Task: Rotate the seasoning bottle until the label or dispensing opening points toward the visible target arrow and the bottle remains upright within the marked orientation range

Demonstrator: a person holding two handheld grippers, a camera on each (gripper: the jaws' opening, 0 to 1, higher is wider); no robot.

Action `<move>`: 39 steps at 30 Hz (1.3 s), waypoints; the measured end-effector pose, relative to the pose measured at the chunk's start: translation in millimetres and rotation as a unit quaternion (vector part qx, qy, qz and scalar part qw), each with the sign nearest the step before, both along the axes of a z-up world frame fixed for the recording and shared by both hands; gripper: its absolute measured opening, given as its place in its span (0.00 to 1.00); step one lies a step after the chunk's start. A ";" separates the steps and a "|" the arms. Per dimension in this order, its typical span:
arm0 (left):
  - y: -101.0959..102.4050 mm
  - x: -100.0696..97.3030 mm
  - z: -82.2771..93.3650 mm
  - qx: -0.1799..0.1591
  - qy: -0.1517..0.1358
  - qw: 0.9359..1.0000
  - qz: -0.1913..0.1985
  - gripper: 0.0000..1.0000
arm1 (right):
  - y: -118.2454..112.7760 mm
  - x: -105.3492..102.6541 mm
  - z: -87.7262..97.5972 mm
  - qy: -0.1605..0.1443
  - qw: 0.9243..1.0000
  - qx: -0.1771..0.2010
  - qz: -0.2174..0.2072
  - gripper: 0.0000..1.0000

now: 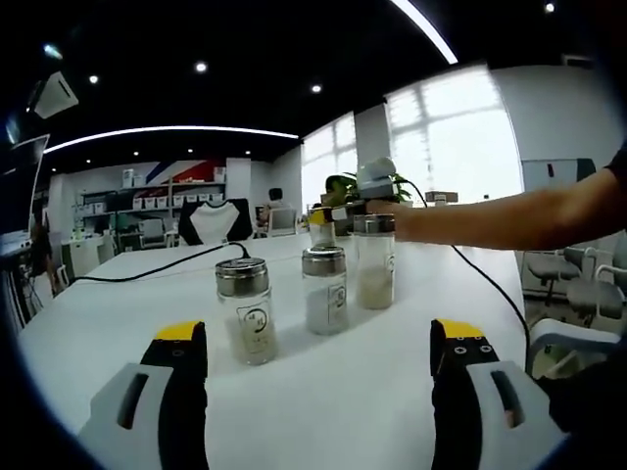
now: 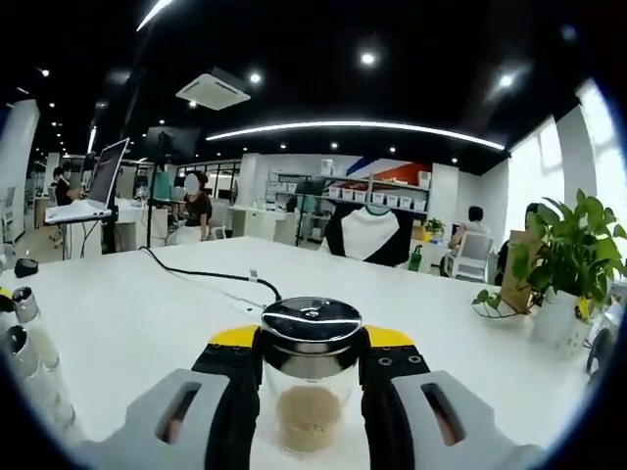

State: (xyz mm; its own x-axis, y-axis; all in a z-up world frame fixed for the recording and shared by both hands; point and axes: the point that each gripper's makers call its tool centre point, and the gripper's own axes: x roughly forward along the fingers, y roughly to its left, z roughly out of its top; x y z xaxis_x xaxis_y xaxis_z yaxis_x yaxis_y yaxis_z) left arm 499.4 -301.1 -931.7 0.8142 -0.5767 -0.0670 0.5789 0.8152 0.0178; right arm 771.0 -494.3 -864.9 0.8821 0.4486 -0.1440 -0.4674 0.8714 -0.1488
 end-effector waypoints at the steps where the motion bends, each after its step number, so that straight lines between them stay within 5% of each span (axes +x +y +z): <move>1: -0.7 0.0 -0.3 -0.002 0.002 1.000 -0.002 1.00 | -1.3 -3.5 1.7 0.002 1.000 0.001 0.000 0.36; 19: -8.6 -7.4 -4.9 -0.012 0.015 1.000 -0.009 0.99 | -30.7 -89.8 14.1 0.005 0.998 0.060 0.018 0.36; 28: -9.8 -7.5 0.9 -0.013 0.004 1.000 0.000 0.98 | -36.2 -138.6 17.4 -0.020 0.998 0.054 0.012 0.36; 34: -17.4 -10.6 7.0 -0.043 0.001 0.999 -0.015 0.97 | -29.7 -177.5 17.6 -0.044 0.998 0.050 0.014 0.36; 39: -19.8 -13.0 4.4 -0.029 -0.009 0.999 -0.014 0.96 | -20.6 -207.2 16.5 -0.060 0.996 0.058 0.029 0.36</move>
